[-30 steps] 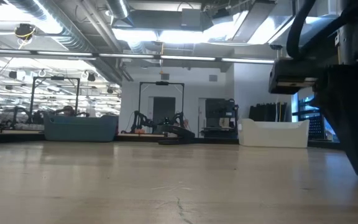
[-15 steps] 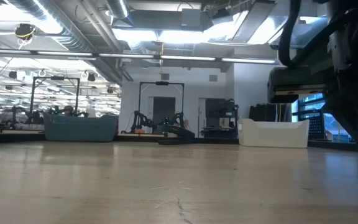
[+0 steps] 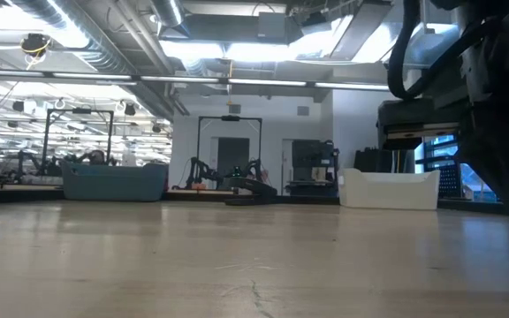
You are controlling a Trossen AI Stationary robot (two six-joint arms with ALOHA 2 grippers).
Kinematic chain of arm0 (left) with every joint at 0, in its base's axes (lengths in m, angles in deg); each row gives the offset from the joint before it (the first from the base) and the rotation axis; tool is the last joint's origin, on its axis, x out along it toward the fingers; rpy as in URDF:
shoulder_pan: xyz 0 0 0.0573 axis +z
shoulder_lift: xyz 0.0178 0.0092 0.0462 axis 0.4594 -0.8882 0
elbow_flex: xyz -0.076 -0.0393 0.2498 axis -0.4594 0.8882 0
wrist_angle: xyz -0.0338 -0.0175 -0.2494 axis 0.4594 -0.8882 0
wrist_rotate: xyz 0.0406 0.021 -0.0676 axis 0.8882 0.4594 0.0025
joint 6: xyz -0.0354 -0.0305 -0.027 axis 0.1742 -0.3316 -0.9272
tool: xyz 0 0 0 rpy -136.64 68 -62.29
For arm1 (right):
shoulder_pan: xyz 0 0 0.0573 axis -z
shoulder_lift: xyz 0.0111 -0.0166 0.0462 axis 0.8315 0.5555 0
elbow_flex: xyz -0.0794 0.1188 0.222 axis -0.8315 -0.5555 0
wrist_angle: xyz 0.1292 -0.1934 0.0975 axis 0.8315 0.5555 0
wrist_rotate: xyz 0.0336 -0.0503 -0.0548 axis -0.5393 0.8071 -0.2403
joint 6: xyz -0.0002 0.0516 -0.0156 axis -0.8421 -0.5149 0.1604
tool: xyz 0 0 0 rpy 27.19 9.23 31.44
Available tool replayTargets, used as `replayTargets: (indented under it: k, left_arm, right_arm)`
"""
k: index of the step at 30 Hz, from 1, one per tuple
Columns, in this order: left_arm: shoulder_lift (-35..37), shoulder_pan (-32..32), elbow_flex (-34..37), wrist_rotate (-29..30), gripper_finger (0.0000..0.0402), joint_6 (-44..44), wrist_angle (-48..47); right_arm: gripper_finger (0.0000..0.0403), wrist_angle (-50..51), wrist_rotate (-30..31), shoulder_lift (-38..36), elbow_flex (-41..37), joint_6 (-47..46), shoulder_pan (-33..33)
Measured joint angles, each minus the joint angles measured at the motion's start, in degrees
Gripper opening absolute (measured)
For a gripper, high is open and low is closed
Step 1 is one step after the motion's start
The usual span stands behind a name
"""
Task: Sort crayons/erasers/pens/pencils in bins
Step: Put the red crayon into the green bin
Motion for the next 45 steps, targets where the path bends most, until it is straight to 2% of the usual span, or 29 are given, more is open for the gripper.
replayTargets:
  k: [10,18,22,28,31,34,41,45]
  left_arm:
    - [0.00,0.01,0.00,0.13,0.0110,-0.21,0.00]
    - [0.77,0.00,0.04,0.20,0.0110,-2.73,-3.46]
    - [2.66,-1.33,0.07,0.19,0.0110,-9.57,-10.66]
    - [5.29,-4.51,0.04,-0.52,0.0110,-25.23,-28.78]
    - [4.95,-5.97,0.07,-4.25,0.0110,-31.44,-35.54]
    - [4.11,-6.33,0.07,-7.58,0.0120,-34.10,-38.12]
    - [4.14,-6.32,0.07,-5.77,0.0181,-33.58,-38.65]
    - [4.15,-6.12,0.07,-5.74,0.0197,-30.62,-38.76]
  right_arm:
    - [0.0044,-0.14,-0.08,0.00,0.06,-2.31,0.00]
    - [0.0044,1.16,-0.83,0.35,4.03,-7.22,0.65]
    - [0.0044,1.59,-1.01,0.27,6.22,-10.33,2.31]
    - [0.0044,0.19,-2.52,-2.07,7.64,-12.94,6.20]
    - [0.0044,-3.43,-3.54,-4.36,7.82,-14.03,8.82]
    - [0.0044,-8.59,-5.87,-6.82,7.82,-16.54,11.74]
    - [0.0044,-21.70,-12.87,-10.32,7.84,-26.44,17.43]
    - [0.0044,-27.33,-13.34,-11.67,7.89,-31.06,19.28]
